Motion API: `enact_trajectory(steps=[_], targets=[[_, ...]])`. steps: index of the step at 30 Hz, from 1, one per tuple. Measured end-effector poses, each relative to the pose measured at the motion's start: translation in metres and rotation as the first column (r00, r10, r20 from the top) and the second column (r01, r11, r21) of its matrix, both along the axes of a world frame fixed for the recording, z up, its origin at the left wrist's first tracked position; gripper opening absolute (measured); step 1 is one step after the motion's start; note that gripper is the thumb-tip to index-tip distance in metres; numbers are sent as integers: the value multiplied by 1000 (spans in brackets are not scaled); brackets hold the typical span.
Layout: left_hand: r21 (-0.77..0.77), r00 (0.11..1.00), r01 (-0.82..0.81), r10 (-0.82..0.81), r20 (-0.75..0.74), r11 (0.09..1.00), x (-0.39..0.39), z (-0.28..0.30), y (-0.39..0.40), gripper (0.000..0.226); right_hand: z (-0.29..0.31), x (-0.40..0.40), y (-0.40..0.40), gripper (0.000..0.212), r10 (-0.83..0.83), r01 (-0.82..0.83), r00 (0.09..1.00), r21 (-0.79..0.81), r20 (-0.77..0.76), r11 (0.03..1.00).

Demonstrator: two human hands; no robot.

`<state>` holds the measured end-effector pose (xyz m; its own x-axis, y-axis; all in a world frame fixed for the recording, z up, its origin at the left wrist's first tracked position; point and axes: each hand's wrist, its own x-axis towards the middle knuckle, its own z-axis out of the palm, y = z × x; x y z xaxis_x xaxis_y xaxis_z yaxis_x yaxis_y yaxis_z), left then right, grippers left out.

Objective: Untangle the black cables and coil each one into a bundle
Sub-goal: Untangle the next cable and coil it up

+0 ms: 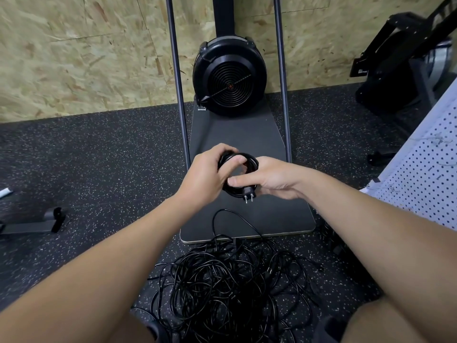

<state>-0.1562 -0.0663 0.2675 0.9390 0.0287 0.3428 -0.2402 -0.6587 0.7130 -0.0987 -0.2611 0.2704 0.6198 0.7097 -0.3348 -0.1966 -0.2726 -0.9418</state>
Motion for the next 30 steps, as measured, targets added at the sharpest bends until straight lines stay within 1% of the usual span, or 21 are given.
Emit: enact_trajectory(steps=[1,3,5,6,8,9,10,11,12,13,14,16,17,18,20,22,24,27,30], targets=[[20,1000,-8,8,-6,1000,0,-1,-1,26,-2,-1,2,25,-32,33,998,-22,48,999],[36,1000,-9,9,-7,999,-1,-4,-3,27,-3,-1,4,30,-60,68,991,-69,120,995],[38,1000,-13,13,-3,999,-2,-5,-3,25,0,0,1,31,-75,82,992,-69,105,994],[54,1000,-22,22,-3,998,-3,-7,-3,26,1,2,-2,36,-81,88,992,-73,98,993],[107,999,-47,48,-15,993,-3,-11,-1,28,0,7,-8,57,-87,104,989,-148,118,983],[131,998,-52,57,-32,990,-2,-14,1,29,-2,10,-10,66,-82,110,986,-197,146,974],[134,997,-44,53,-64,990,-2,-16,3,28,-4,13,-11,71,-57,108,978,-250,201,962],[111,993,-19,31,-112,994,-1,-19,5,26,-3,14,-12,67,5,92,956,-316,293,944],[70,986,18,-6,-169,997,0,-21,8,24,-1,16,-14,58,90,83,911,-393,403,916],[22,973,56,-49,-224,998,1,-23,11,23,1,18,-15,47,160,114,841,-458,517,881],[-16,959,85,-87,-270,996,2,-24,15,26,4,20,-17,37,188,160,772,-472,607,867],[-47,940,104,-114,-322,993,3,-25,20,30,12,21,-21,24,185,185,674,-406,715,895],[-54,939,98,-110,-326,994,4,-24,21,28,15,20,-22,23,175,181,638,-367,750,912],[-68,942,88,-106,-318,994,5,-23,22,27,16,18,-21,24,134,185,626,-313,768,931],[-100,955,78,-103,-277,992,7,-22,22,24,16,14,-19,24,-24,217,657,-158,753,963],[-31,973,57,-62,-224,998,9,-25,21,24,15,11,-15,23,-140,281,659,-69,739,957],[20,979,19,-15,-201,1000,10,-28,21,24,9,8,-8,22,-201,337,638,-34,743,941],[-1,974,0,0,-226,1000,5,-29,14,30,2,6,4,22,-260,411,630,-30,732,911],[17,974,-9,12,-226,1000,-2,-30,4,31,7,5,10,28,-290,452,683,-76,670,889]])
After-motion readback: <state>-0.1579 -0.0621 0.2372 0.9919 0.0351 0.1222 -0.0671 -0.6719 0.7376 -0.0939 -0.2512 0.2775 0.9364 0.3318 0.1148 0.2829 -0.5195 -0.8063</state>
